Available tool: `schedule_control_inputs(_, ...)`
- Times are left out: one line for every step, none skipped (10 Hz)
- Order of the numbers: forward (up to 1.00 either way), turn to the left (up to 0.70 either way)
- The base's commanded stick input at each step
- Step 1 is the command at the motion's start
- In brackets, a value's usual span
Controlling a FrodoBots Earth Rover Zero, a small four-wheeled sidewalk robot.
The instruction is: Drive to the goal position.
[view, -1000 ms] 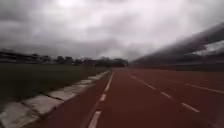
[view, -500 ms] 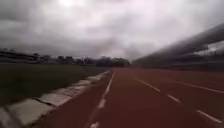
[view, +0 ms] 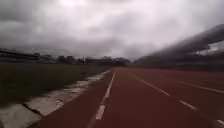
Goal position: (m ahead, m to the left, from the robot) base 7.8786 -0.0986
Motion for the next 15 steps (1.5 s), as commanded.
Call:
schedule_control_inputs(0.70, 0.00)
schedule_control_inputs(0.70, 0.00)
schedule_control_inputs(0.70, 0.00)
schedule_control_inputs(0.70, 0.00)
schedule_control_inputs(0.70, 0.00)
schedule_control_inputs(0.70, 0.00)
schedule_control_inputs(0.70, 0.00)
schedule_control_inputs(0.70, -0.35)
schedule_control_inputs(0.70, -0.35)
schedule_control_inputs(0.70, -0.35)
schedule_control_inputs(0.70, -0.35)
schedule_control_inputs(0.70, -0.35)
schedule_control_inputs(0.70, -0.35)
schedule_control_inputs(0.70, -0.35)
schedule_control_inputs(0.70, -0.28)
